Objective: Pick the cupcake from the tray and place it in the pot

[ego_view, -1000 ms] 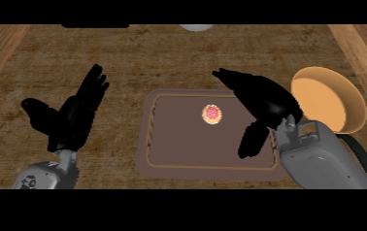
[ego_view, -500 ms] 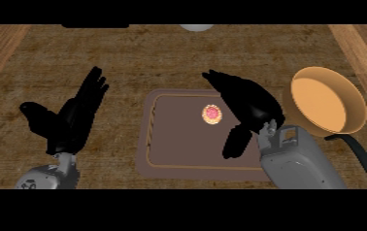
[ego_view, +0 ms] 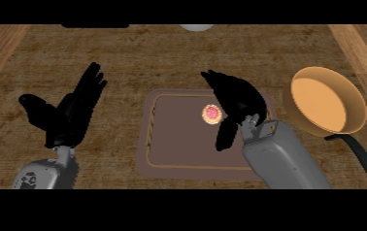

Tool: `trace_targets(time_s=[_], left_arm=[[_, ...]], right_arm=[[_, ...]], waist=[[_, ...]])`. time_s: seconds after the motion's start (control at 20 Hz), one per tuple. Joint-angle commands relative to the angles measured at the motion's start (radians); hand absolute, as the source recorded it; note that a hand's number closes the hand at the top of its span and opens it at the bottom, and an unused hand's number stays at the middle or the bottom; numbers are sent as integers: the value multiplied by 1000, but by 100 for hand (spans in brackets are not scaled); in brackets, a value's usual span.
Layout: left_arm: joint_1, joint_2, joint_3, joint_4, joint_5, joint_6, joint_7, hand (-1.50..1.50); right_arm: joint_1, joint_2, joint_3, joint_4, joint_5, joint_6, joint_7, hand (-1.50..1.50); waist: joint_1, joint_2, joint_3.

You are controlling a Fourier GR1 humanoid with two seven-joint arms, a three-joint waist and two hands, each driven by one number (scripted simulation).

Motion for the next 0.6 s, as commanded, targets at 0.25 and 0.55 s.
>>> trace_targets(time_s=[0.25,0.55], left_arm=[[-51,-7,47,23,-12,-29,33,0],[30,-68,-11,-29,-70,-5,7,0]], right_arm=[[-37,94,58,138,116,-14,-2,-150],[-61,40,1,305,181,-20,-121,-150]], waist=[[0,0,0],[3,1,0]])
